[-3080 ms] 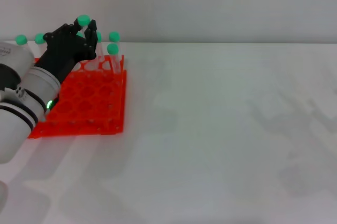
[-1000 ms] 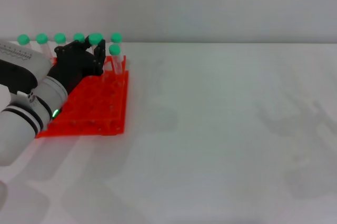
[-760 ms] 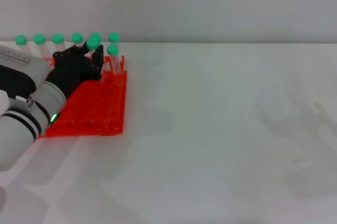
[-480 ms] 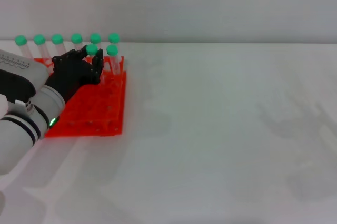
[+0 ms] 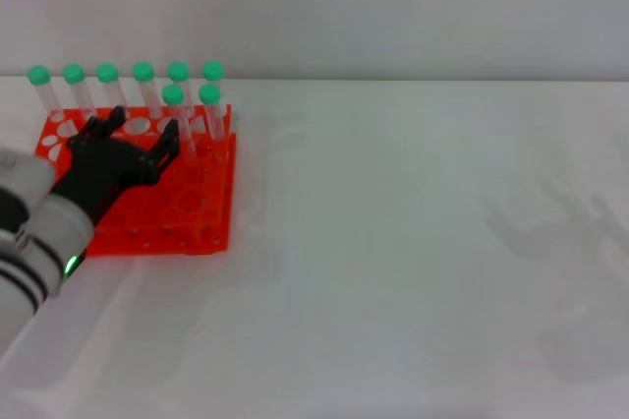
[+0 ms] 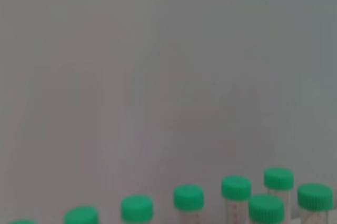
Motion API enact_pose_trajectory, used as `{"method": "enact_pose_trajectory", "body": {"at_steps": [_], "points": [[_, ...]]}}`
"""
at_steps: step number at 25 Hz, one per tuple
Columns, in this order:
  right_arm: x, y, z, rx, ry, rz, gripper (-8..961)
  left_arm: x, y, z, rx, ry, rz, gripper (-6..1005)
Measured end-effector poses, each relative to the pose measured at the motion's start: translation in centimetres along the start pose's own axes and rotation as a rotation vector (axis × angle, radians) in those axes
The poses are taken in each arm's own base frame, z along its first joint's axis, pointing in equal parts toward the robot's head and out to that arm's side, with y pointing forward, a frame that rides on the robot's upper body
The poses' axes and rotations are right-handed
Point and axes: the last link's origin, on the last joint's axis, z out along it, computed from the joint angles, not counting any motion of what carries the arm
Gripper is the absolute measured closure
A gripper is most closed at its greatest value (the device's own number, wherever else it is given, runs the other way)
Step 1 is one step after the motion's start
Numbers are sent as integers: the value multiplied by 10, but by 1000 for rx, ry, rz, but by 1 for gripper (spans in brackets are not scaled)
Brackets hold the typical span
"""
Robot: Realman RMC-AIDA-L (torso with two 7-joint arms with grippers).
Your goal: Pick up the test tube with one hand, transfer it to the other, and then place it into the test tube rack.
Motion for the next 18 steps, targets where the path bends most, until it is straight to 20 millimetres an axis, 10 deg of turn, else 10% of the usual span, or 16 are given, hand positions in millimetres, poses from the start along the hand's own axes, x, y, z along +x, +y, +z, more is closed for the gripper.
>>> {"method": "enact_pose_trajectory", "body": {"at_steps": [6,12,18], "points": [[0,-6,-7,42,-4,0,133,-15,-9,-46,50,87,-59,240],[4,-10,-14,104,-7,31,133,-29,-40,-124,285,258,-251,221],[13,-6,-16,136,10,55,133,-39,-61,-150,434,313,-467,202]]}}
